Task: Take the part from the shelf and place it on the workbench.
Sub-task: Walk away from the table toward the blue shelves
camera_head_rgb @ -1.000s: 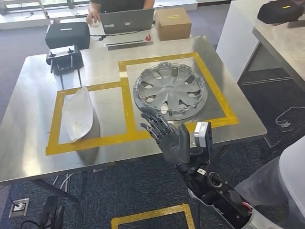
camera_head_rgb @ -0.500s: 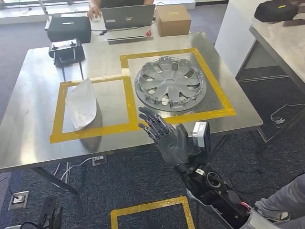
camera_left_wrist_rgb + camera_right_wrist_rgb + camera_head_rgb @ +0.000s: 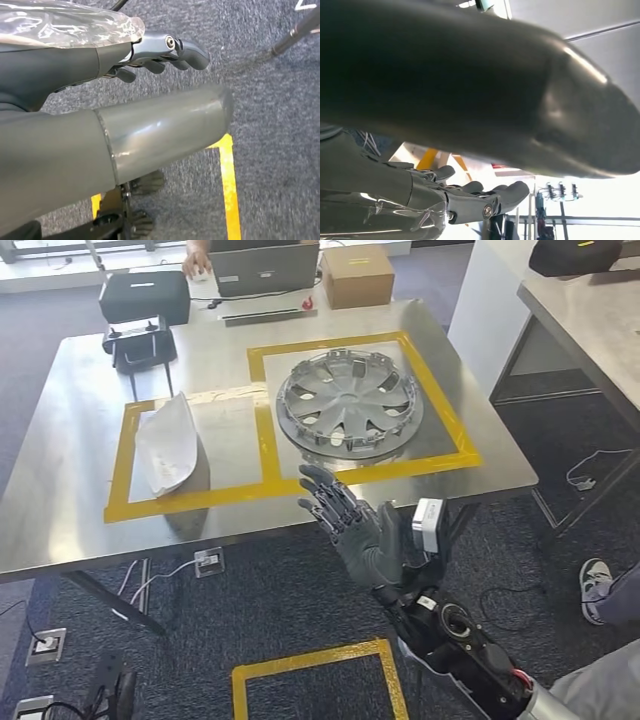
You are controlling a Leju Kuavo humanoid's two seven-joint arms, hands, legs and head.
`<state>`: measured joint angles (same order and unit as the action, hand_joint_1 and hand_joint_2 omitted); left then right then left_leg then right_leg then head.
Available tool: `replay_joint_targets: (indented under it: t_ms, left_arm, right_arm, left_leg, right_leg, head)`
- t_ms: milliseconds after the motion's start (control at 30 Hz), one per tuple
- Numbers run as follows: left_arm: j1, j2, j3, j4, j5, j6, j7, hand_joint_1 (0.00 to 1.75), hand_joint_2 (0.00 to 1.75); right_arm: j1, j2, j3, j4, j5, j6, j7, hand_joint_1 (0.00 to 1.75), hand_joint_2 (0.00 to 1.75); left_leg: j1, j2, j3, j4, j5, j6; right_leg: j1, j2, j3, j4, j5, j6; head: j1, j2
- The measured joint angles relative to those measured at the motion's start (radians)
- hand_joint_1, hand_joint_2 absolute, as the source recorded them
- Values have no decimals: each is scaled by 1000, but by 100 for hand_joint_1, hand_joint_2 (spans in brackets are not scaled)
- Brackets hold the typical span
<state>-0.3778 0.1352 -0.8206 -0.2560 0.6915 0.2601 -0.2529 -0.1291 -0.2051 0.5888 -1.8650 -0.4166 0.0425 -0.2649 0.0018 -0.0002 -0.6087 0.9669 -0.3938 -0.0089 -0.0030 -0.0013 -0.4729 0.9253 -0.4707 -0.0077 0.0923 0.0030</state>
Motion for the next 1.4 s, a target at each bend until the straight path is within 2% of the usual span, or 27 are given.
replay_joint_targets:
  t_ms: [67, 133, 167, 200, 233, 300, 333, 367, 467, 500, 533, 633, 667, 700, 733, 833, 900, 967, 1000, 1067, 1133, 1167, 1200, 1233, 1300, 1367, 1400]
  left_arm:
    - [-1, 0, 0, 0, -1, 0, 0, 0, 0]
    - [-1, 0, 0, 0, -1, -2, 1, 0, 0]
    - [0, 0, 0, 0, -1, -2, 1, 0, 0]
    - [0, 0, 0, 0, -1, -4, 2, 0, 0]
    - [0, 0, 0, 0, -1, -4, 2, 0, 0]
    - [-3, 2, 0, 0, 2, -6, 3, 0, 0]
    - [-4, 3, 0, 0, 4, -6, 3, 0, 0]
    - [-5, 4, 0, 0, 7, -5, 3, 0, 0]
    - [-2, 5, 0, 0, 8, -4, 3, 0, 0]
    - [-2, 5, 0, 0, 6, -3, 4, 0, 0]
    - [-3, 5, 0, 0, 5, -3, 5, 0, 0]
    - [-5, 5, 0, 0, 0, -3, 8, 0, 0]
    - [-5, 5, 0, 0, 0, -3, 9, 0, 0]
    - [-5, 4, 0, 0, 0, -3, 10, 0, 0]
    - [-5, 4, 0, 0, 0, -3, 10, 0, 0]
    - [-5, 3, 0, 0, -1, -3, 10, 0, 0]
    - [-5, 1, 0, 0, -2, -3, 11, 0, 0]
    - [-5, 1, 0, 0, -2, -3, 11, 0, 0]
    - [-5, 2, 0, 0, -3, -3, 11, 0, 0]
    - [-6, 2, 0, 0, -3, -3, 11, 0, 0]
    - [-5, 4, 0, 0, -3, -3, 11, 0, 0]
    - [-3, 4, 0, 0, -3, -3, 11, 0, 0]
    - [-2, 4, 0, 0, -3, -3, 11, 0, 0]
    - [-2, 4, 0, 0, -3, -3, 11, 0, 0]
    - [-3, 4, 0, 0, -3, -3, 11, 0, 0]
    - [-5, 4, 0, 0, -3, -2, 11, 0, 0]
    - [-5, 4, 0, 0, -3, -2, 10, 0, 0]
  right_arm:
    - [-2, 3, -2, -1, 2, 1, 0, 0, 0]
    - [-1, 5, -3, -1, 2, 2, 2, 0, 0]
    - [0, 5, -3, -1, 2, 3, 4, 0, 0]
    - [0, 5, -3, -1, 2, 4, 6, 0, 0]
    - [0, 6, -3, -1, 1, 6, 8, 0, 0]
    - [-1, 9, -3, -1, -2, 12, 14, 0, 0]
    - [-3, 11, -3, -1, -4, 16, 17, 0, 0]
    - [-6, 13, -3, -1, -7, 21, 21, 0, 0]
    - [-13, 15, -3, 0, -15, 27, 27, 0, 0]
    - [-13, 15, -3, 0, -18, 25, 27, 0, 0]
    - [-13, 15, -3, 0, -21, 23, 27, 0, 0]
    - [-11, 15, -3, 0, -26, 15, 25, 0, 0]
    - [-11, 15, -3, 0, -26, 14, 26, 0, 0]
    - [-10, 15, -3, 0, -26, 13, 26, 0, 0]
    - [-10, 15, -3, 0, -26, 12, 26, 0, 0]
    - [-12, 15, -3, 0, -26, 12, 25, 0, 0]
    - [-13, 15, -4, -1, -27, 12, 24, 0, 0]
    - [-12, 15, -4, -1, -27, 12, 23, 0, 0]
    - [-13, 15, -4, -1, -27, 12, 23, 0, 0]
    - [-15, 16, -3, -1, -27, 12, 23, 0, 0]
    - [-15, 16, -3, 0, -27, 12, 24, 0, 0]
    - [-14, 16, -3, 0, -27, 12, 24, 0, 0]
    - [-14, 16, -3, 0, -27, 12, 24, 0, 0]
    - [-13, 16, -3, 0, -27, 11, 24, 0, 0]
    - [-13, 16, -3, 0, -27, 9, 24, 0, 0]
    - [-12, 16, -3, 0, -27, 7, 23, 0, 0]
    - [-12, 16, -4, 0, -28, 6, 23, 0, 0]
  left_leg:
    - [3, -2, -42, 97, -75, -8]
    - [5, -2, -93, 239, -156, -16]
    - [6, -2, -103, 280, -172, -18]
    - [8, -2, -93, 283, -169, -20]
    - [10, -2, -61, 242, -150, -21]
    - [13, -2, 35, 93, -100, -20]
    - [13, -3, 69, 32, -83, -16]
    - [12, -4, 87, -3, -74, -11]
    - [8, -5, 80, -15, -59, 12]
    - [7, -4, 76, -17, -53, 21]
    - [8, -3, 70, -20, -45, 31]
    - [6, -1, 46, -20, -25, 44]
    - [4, -1, 37, -20, -19, 45]
    - [4, -1, 28, -20, -12, 44]
    - [3, -2, 20, -19, -6, 43]
    - [4, -3, 5, -20, 10, 34]
    - [7, -1, -1, -22, 24, 21]
    - [8, -2, -5, -30, 39, 7]
    - [8, -2, -9, -28, 32, 1]
    - [7, -5, -37, 37, -34, -8]
    - [10, -5, -80, 173, -126, -14]
    - [11, -5, -95, 233, -149, -18]
    - [13, -5, -95, 266, -148, -20]
    - [16, -4, -79, 262, -128, -22]
    - [21, -4, 2, 155, -78, -25]
    - [18, -6, 79, 30, -68, -19]
    - [15, -8, 96, -2, -72, -13]
  right_leg:
    - [-3, -3, -12, -3, 19, -10]
    - [-3, -4, -34, 0, 34, -13]
    - [-3, -4, -45, 2, 40, -13]
    - [-3, -4, -55, 4, 46, -12]
    - [-3, -4, -64, 7, 51, -10]
    - [-2, -4, -78, 15, 57, -3]
    - [0, -3, -85, 20, 60, 1]
    - [1, -3, -90, 24, 64, 6]
    - [-1, -2, -102, 29, 73, 25]
    - [-3, -2, -109, 40, 59, 30]
    - [-4, -1, -121, 71, 29, 34]
    - [-6, 0, -179, 265, -105, 42]
    - [-6, 0, -187, 316, -128, 43]
    - [-6, 0, -180, 332, -130, 42]
    - [-5, 0, -151, 304, -112, 39]
    - [3, 2, -12, 83, -36, 20]
    - [10, 4, 29, 3, -25, 11]
    - [9, 4, 29, -14, -10, 6]
    - [7, 3, 26, -22, 3, 1]
    - [0, -2, 12, -34, 27, -13]
    - [3, -4, -11, -28, 43, -20]
    - [4, -5, -26, -23, 50, -20]
    - [4, -5, -41, -17, 56, -19]
    - [3, -5, -57, -9, 62, -17]
    - [3, -5, -84, 8, 71, -12]
    - [4, -5, -104, 21, 80, -2]
    - [4, -5, -108, 24, 85, 4]
  head:
    - [-8, 0]
    - [-14, 0]
    - [-15, 0]
    - [-15, 0]
    - [-15, 0]
    - [-16, 0]
    - [-15, 0]
    - [-13, 0]
    - [-10, 0]
    - [-9, 0]
    - [-6, 0]
    - [4, 0]
    - [4, 0]
    - [4, 0]
    - [5, 0]
    - [7, 0]
    - [8, 0]
    - [9, 0]
    - [7, 0]
    - [-3, 0]
    - [-12, 0]
    - [-14, 0]
    - [-15, 0]
    - [-16, 0]
    - [-16, 0]
    - [-14, 0]
    - [-11, 0]
